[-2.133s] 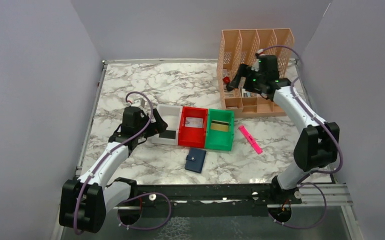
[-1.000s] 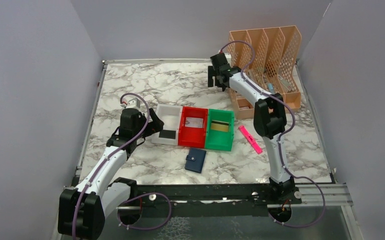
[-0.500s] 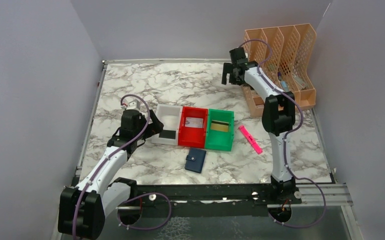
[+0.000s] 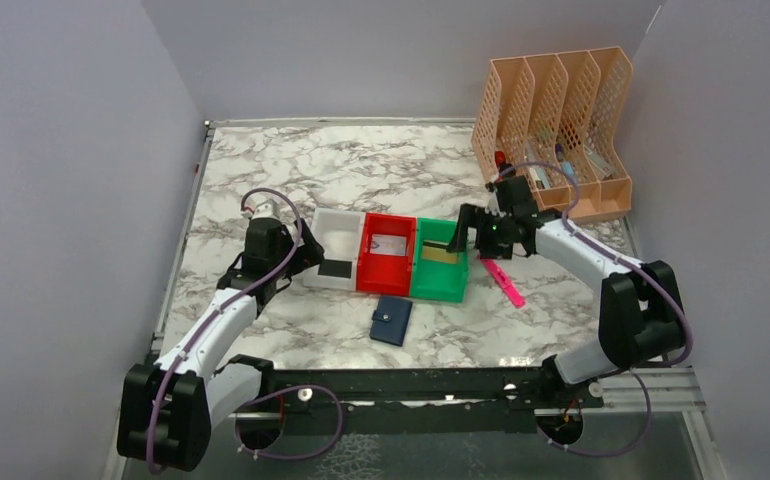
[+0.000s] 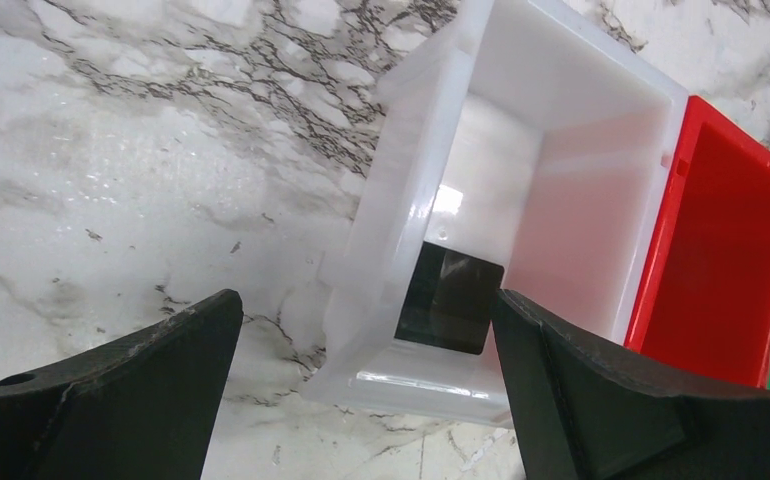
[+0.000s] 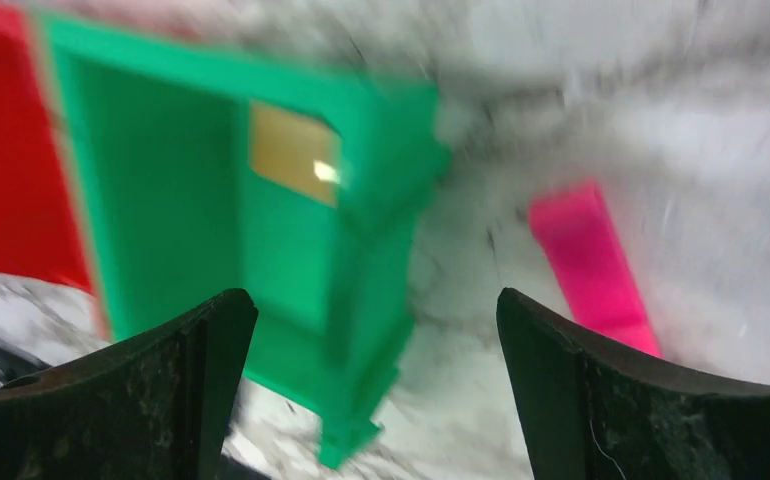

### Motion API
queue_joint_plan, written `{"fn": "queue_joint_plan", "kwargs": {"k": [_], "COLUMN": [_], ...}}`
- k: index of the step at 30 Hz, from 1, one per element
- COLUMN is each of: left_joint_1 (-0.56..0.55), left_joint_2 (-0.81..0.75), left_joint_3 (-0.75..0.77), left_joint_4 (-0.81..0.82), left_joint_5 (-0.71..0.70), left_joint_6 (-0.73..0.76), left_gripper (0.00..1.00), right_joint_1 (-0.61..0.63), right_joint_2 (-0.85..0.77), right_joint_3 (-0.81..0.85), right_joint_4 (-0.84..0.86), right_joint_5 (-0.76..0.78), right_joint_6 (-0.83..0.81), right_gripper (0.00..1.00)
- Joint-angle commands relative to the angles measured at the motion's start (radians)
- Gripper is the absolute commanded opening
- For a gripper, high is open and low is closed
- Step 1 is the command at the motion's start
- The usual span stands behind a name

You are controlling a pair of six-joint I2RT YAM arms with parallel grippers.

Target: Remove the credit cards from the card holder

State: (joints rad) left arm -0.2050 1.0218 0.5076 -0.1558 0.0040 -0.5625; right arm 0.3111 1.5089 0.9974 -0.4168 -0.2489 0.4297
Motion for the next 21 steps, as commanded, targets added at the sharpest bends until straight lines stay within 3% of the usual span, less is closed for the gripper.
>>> {"fn": "queue_joint_plan", "kwargs": {"k": [1, 5, 9, 15, 21], "left_joint_1": [-0.002, -0.002, -0.003, -0.004, -0.004], "left_joint_2": [-0.007, 0.026, 0.100, 0.206, 0.268], "left_joint_3": [0.027, 0.033, 0.027, 0.035, 0.050], "left_joint_4": [0.046, 0.088, 0.156, 0.211, 0.289], "left_joint_5": [-0.117, -0.098, 0.041, 0.209, 0.269], "left_joint_6": [-0.005, 0.015, 0.028, 0.039, 0.026], "left_gripper": [0.99, 0.99, 0.99, 0.98, 0.97], "right_joint_1": [0.002, 0.002, 0.002, 0.002, 0.002], "right_joint_2": [-0.074, -0.071, -0.015, 0.075, 0.228], "right_joint_3": [-0.174, -0.232, -0.203, -0.067, 0.121], "right_joint_4": [0.063, 0.091, 0.133, 0.171, 0.117], "right_joint_5": [-0.065, -0.103, -0.219, -0.270, -0.295], "right_joint_6": [0.053, 0.035, 0.043, 0.046, 0.006], "right_gripper": [0.97, 0.97, 0.96, 0.92, 0.89]}}
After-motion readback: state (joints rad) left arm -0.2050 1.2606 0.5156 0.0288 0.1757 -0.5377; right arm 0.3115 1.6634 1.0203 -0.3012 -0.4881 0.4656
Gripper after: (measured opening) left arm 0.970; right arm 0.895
